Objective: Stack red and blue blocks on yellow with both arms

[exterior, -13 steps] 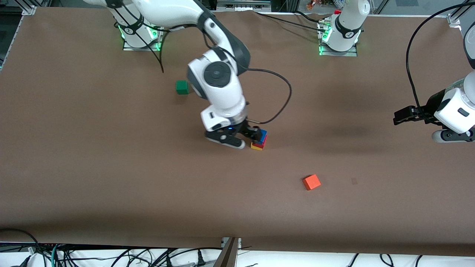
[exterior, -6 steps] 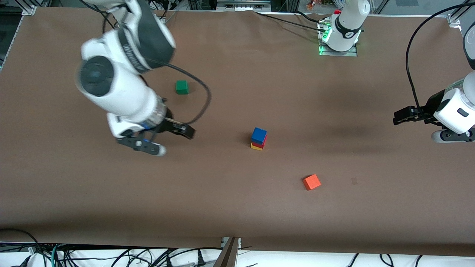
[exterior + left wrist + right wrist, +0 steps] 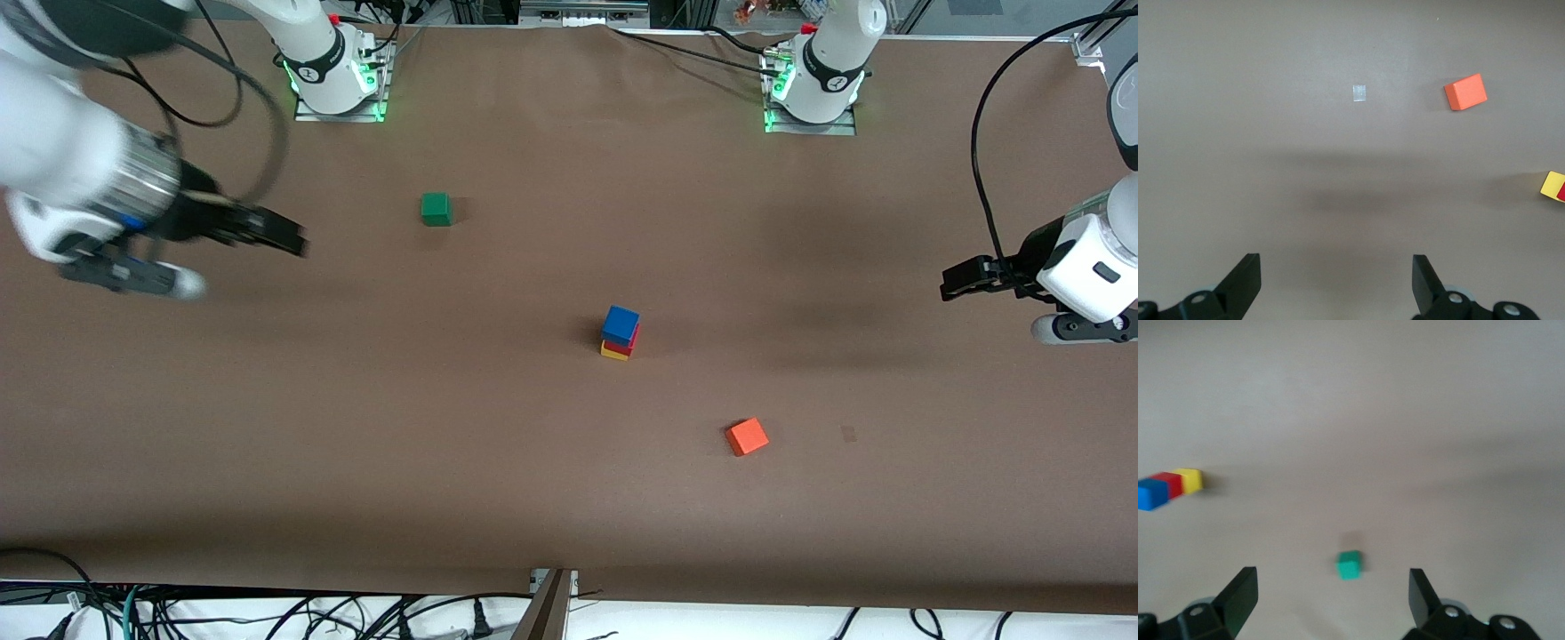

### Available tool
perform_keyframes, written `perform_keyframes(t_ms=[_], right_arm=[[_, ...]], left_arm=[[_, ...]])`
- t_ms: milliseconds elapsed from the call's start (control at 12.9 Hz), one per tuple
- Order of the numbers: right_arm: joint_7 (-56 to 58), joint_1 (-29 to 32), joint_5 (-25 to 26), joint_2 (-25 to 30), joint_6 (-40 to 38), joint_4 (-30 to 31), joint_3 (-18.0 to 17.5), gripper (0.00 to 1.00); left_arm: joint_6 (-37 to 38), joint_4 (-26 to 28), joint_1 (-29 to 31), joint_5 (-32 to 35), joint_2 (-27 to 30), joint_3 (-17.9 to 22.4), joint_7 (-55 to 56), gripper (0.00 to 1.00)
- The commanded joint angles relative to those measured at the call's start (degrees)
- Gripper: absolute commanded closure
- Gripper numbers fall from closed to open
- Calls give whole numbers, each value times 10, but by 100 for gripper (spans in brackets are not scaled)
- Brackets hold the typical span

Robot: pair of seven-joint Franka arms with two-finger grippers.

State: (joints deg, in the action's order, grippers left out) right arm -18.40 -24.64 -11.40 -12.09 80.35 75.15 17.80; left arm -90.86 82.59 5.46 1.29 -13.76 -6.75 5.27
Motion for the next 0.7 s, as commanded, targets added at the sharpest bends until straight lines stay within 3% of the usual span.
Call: perform_keyframes(t_ms=[0, 155, 232, 618], right_arm=[[31, 43, 46, 114, 28, 143, -47, 0], [49, 102, 73, 158, 62, 197, -107, 0], [64, 114, 79, 161, 65, 197, -120, 0], [80, 111, 100, 132, 62, 154, -123, 0]], left_arm=[[2, -13, 2, -2, -7, -2, -6, 0], [2, -13, 2, -2, -7, -2, -7, 0], [2, -13, 2, -2, -7, -2, -9, 0], [2, -14, 2, -3, -9, -2, -6, 0]])
